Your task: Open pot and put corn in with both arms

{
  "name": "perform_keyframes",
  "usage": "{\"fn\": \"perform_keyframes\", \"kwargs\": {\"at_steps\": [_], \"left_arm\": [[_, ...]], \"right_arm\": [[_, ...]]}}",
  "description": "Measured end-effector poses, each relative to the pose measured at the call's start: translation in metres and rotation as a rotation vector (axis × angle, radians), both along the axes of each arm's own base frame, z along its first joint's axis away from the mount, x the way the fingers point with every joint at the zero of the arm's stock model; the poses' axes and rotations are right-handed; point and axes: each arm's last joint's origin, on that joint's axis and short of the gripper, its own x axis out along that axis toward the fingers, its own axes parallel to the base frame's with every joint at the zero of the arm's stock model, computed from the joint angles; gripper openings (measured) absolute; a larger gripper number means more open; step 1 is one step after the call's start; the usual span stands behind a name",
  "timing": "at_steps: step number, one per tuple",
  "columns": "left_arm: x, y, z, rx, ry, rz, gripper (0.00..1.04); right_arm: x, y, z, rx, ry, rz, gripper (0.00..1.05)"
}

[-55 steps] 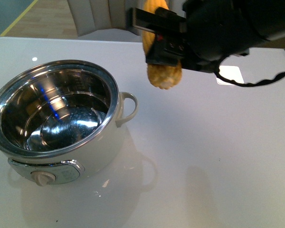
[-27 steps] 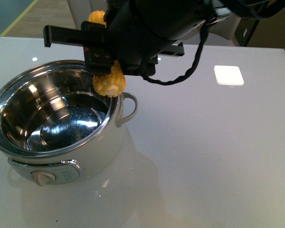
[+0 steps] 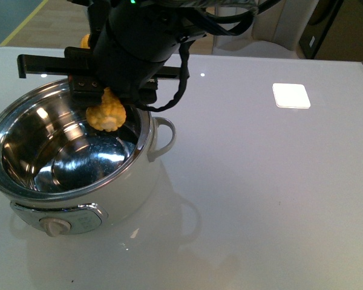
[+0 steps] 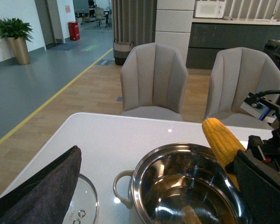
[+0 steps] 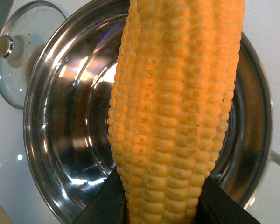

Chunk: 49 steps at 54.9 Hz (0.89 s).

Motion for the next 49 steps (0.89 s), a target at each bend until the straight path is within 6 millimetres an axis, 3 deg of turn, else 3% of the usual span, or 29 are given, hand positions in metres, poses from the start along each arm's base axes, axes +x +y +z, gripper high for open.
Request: {"fn": "perform_keyframes", "kwargs": {"at_steps": [20,39,46,49], "left_arm": [[0.000,0.000,0.000,0.000,0.000,0.000,0.98],[0.000,0.000,0.000,0.000,0.000,0.000,0.98],[0.000,0.000,0.000,0.000,0.000,0.000,0.98],[0.000,0.000,0.000,0.000,0.000,0.000,0.98]], "right_arm": [[-0.001,0.018,-0.021,-0.048,0.036,0.023,0.23],[0.000,0.014,-0.026,-0.029,0.023,0.012,0.74],[0.004,-0.006,-0.011,0.024,0.002,-0.034,0.96],[0.006,-0.017,-0.001,0.055,-0.011,-0.062,0.97]]}}
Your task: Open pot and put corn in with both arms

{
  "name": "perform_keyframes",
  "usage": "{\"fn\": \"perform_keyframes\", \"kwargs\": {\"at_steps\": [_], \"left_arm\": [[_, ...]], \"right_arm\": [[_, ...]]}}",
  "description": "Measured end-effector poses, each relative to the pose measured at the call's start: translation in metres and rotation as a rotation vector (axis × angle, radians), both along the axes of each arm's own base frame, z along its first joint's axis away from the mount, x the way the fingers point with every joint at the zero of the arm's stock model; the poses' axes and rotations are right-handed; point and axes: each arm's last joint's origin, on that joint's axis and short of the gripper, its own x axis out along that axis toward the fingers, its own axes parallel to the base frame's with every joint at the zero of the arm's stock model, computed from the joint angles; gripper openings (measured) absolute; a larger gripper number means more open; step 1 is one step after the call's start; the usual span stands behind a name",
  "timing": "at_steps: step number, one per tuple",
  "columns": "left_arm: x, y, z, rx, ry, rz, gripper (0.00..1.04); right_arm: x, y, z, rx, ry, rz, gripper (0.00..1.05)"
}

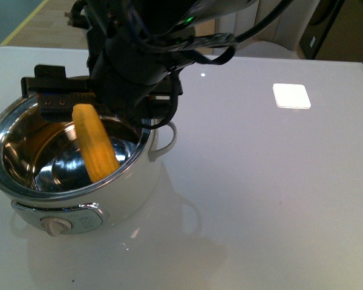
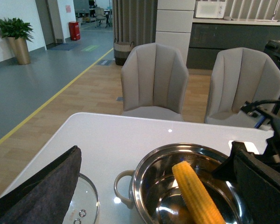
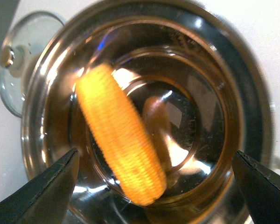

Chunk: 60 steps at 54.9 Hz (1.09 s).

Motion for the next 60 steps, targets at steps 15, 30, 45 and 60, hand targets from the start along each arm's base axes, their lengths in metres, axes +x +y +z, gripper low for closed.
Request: {"fn": "perform_keyframes", "kwargs": {"at_steps": [15,30,45,60], "left_arm": [[0.000,0.000,0.000,0.000,0.000,0.000,0.98],[0.000,0.000,0.000,0.000,0.000,0.000,0.98],[0.000,0.000,0.000,0.000,0.000,0.000,0.98],[0.000,0.000,0.000,0.000,0.000,0.000,0.98]], "right_arm": [[-0.008,-0.113,0.055,0.065,-0.184,-0.222,0.96],[-0.080,-0.218,0.065,-0.105,-0.395,-0.364,0.96],[-0.153,-0.273,0.065,-0.179,-0.437,-0.437,0.94],[-0.181,-0.289,0.056,-0.123,-0.895,-0.604,0.51]]}}
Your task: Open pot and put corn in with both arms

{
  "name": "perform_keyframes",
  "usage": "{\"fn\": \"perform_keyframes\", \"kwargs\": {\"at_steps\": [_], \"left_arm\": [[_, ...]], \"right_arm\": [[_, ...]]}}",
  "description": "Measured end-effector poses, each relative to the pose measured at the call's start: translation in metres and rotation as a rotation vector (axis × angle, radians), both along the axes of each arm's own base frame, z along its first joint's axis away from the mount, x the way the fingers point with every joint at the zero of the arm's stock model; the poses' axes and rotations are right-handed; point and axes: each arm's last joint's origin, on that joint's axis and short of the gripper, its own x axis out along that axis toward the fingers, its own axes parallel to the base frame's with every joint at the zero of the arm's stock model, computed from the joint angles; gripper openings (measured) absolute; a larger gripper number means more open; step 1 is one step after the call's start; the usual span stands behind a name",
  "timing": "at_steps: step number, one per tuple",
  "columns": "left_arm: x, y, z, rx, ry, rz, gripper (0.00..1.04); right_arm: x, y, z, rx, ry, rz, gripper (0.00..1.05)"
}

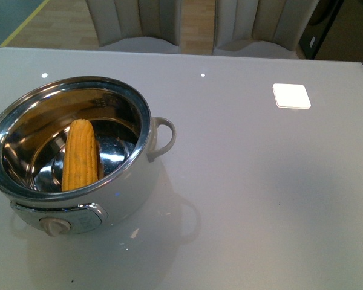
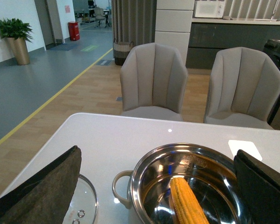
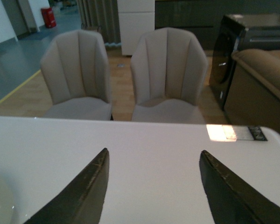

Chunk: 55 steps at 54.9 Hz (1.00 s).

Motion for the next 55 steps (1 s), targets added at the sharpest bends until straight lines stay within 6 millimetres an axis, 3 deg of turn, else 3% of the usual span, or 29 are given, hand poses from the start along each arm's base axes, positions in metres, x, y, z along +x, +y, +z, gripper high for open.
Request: {"fn": "perform_keyframes", "kwargs": {"at_steps": [17,38,55], "left_arm": [[0.000,0.000,0.000,0.000,0.000,0.000,0.98],[0.000,0.000,0.000,0.000,0.000,0.000,0.98],[0.000,0.000,0.000,0.000,0.000,0.000,0.98]], "right_arm": [[-0.021,-0.003,-0.016,-0.005,0.005,-0.012,0.02],[-0.039,-0.003,-0.027,-0.006,-0.010,-0.011,0.02],[-0.050,-0.003,-0.025,-0.007,-0.023,-0.010,0.02]]}}
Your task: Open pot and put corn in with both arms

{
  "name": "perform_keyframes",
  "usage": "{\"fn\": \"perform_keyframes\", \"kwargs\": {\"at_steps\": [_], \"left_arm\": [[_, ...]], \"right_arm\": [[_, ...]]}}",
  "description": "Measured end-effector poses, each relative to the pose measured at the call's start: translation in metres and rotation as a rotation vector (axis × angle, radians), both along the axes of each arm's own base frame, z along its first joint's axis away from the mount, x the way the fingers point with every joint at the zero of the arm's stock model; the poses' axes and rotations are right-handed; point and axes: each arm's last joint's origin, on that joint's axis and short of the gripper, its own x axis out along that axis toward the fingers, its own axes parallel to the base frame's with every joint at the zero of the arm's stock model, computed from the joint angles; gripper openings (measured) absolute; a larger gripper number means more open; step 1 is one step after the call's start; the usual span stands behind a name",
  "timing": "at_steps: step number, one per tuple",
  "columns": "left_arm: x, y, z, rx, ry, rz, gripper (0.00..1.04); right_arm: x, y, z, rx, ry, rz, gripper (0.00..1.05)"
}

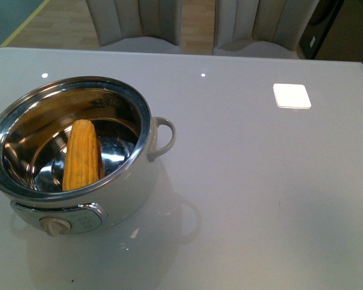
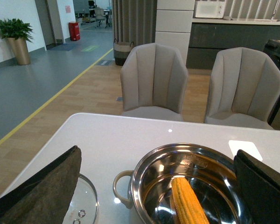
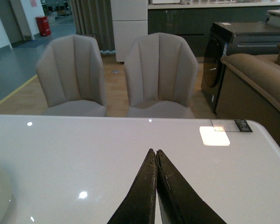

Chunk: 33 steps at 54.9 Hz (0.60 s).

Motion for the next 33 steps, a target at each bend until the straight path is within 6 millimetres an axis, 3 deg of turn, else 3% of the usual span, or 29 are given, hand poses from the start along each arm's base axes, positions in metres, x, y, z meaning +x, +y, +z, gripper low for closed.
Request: {"fn": "perform_keyframes", "kwargs": {"at_steps": [33], "left_arm": [[0.000,0.000,0.000,0.000,0.000,0.000,0.98]], "right_arm": [[-0.021,0.000,-0.003,0.000,0.005,-0.002,0.02]]}}
